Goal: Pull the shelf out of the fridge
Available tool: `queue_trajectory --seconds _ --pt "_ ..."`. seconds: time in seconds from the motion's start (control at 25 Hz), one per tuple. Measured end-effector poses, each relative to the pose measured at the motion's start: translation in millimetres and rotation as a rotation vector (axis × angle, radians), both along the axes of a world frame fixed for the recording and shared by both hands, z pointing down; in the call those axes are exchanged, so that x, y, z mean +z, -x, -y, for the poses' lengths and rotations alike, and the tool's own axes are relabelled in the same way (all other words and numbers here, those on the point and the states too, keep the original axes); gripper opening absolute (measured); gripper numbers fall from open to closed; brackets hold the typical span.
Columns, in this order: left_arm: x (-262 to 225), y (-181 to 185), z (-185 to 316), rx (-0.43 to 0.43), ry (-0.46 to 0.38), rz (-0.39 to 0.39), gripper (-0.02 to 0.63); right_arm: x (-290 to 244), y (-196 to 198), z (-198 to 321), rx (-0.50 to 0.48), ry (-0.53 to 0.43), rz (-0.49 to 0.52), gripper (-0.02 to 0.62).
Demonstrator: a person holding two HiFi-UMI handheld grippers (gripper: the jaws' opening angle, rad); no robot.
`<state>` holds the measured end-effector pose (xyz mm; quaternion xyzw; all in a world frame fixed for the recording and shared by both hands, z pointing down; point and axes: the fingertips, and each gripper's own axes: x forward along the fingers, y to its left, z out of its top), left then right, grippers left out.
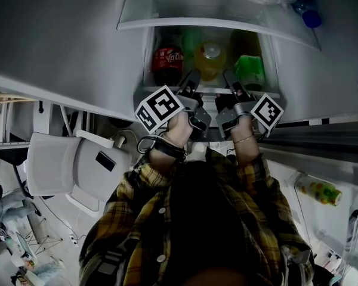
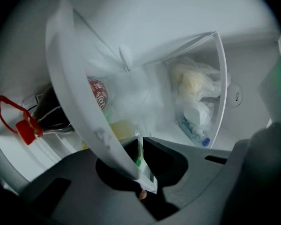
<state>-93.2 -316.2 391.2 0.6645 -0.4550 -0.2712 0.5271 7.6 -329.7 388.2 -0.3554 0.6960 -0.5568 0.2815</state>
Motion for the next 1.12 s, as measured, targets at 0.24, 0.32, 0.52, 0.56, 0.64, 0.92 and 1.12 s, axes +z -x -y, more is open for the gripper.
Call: queue_trajectory --seconds 0.24,0.32,0.52,0.56,0.64,0.92,1.12 --pt "-1 -1 -10 0.003 -0.004 -0.002 0.044 -1 0 -10 -0.006 -0.007 -0.010 0.040" --pt "-2 -1 -14 0.005 -0.005 -0.003 0.044 -2 0 -14 -0.008 -0.008 -0.010 0.040" --pt "-1 -3 -23 0.006 -0.007 -0.003 0.044 -1 -2 -24 -0.011 -0.011 -0.014 0.040" --pt "0 -3 -25 0.006 -0.008 -0.003 0.044 0 -2 -26 -0.012 -0.011 -0.012 0.040" --pt "0 -4 -29 0.008 -0.008 -0.004 0.044 -1 -3 -30 -0.014 -0.012 -0.010 0.040" --pt "0 -6 -46 0.010 -0.009 0.000 0.044 1 -5 -46 -0.022 -0.013 -0.017 0.040" --pt "-2 -8 -57 0.010 -0.008 -0.002 0.044 -2 -6 -57 -0.031 -0.020 -0.014 0.040"
